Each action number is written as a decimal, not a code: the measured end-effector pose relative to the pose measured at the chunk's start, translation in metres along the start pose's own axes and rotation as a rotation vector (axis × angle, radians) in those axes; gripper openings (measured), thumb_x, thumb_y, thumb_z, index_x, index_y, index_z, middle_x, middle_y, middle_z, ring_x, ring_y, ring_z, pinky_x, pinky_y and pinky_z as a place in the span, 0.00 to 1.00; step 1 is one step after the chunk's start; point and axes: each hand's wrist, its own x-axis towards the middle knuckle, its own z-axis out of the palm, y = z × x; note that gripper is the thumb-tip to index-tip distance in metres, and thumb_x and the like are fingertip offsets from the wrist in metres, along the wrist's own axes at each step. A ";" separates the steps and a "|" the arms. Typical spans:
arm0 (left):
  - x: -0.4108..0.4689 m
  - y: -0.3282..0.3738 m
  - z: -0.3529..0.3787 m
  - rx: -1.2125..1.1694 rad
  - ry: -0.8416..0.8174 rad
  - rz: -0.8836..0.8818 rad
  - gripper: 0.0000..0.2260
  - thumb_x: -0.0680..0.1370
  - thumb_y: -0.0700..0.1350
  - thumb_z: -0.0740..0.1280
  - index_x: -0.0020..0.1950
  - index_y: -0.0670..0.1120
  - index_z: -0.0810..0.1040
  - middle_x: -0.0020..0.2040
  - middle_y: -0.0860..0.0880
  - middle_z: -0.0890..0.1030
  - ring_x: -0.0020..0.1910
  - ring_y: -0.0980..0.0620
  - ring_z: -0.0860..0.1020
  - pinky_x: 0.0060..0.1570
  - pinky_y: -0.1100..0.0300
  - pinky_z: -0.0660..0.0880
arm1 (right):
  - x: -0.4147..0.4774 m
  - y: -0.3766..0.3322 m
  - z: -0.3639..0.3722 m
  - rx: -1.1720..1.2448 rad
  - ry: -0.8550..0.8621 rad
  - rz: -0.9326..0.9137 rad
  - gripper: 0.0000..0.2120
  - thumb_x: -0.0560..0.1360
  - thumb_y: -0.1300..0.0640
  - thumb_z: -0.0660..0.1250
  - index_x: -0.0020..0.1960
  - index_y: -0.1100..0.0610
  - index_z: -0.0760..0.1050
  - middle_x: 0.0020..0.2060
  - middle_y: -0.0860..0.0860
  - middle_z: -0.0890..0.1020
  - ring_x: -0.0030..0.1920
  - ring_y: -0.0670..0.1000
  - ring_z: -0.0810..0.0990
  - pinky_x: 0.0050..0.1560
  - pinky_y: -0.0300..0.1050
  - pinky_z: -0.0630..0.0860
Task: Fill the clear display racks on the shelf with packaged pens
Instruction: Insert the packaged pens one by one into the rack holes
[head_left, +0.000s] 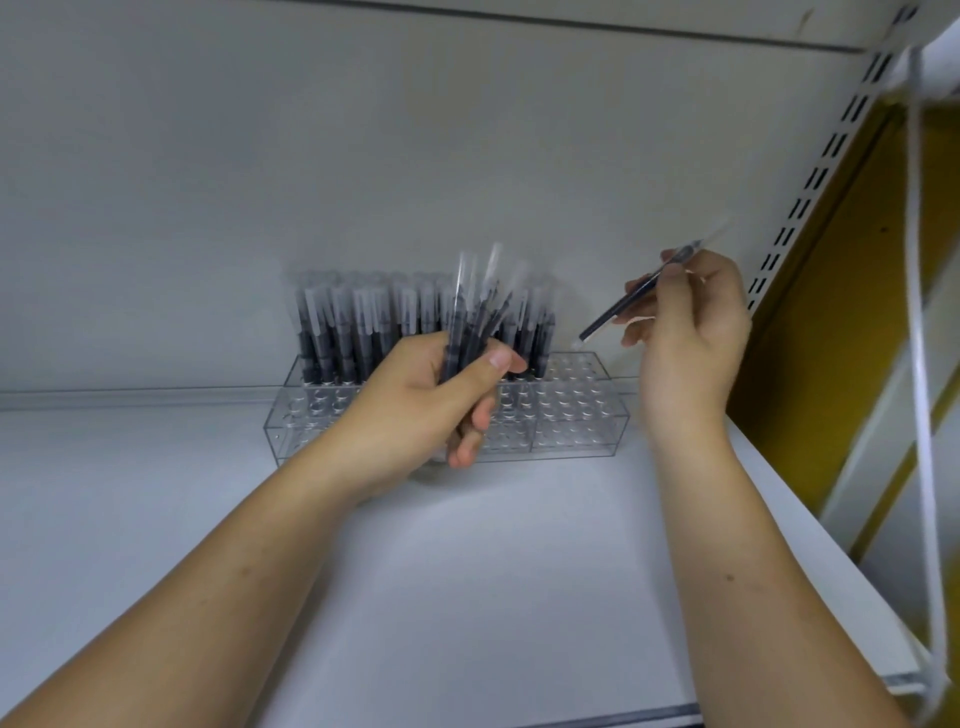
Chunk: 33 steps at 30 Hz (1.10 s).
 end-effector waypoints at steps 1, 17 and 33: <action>0.000 -0.001 0.000 -0.006 0.006 0.008 0.12 0.85 0.52 0.63 0.47 0.51 0.83 0.27 0.50 0.72 0.22 0.49 0.71 0.35 0.47 0.69 | 0.000 0.003 0.000 -0.062 -0.007 -0.041 0.06 0.84 0.62 0.59 0.56 0.56 0.74 0.42 0.56 0.83 0.39 0.56 0.83 0.36 0.41 0.75; 0.003 0.000 -0.003 -0.274 0.019 -0.085 0.13 0.85 0.50 0.63 0.59 0.40 0.77 0.36 0.46 0.59 0.27 0.53 0.56 0.28 0.63 0.54 | 0.003 0.034 0.011 -0.475 -0.326 -0.105 0.04 0.84 0.57 0.62 0.57 0.51 0.74 0.44 0.44 0.81 0.45 0.51 0.82 0.49 0.51 0.81; 0.005 -0.001 -0.001 -0.210 0.034 -0.030 0.10 0.87 0.43 0.60 0.65 0.42 0.78 0.38 0.48 0.79 0.27 0.52 0.64 0.27 0.63 0.58 | -0.001 0.031 0.006 -0.649 -0.328 0.012 0.03 0.77 0.55 0.71 0.49 0.52 0.81 0.39 0.43 0.83 0.40 0.41 0.80 0.42 0.34 0.76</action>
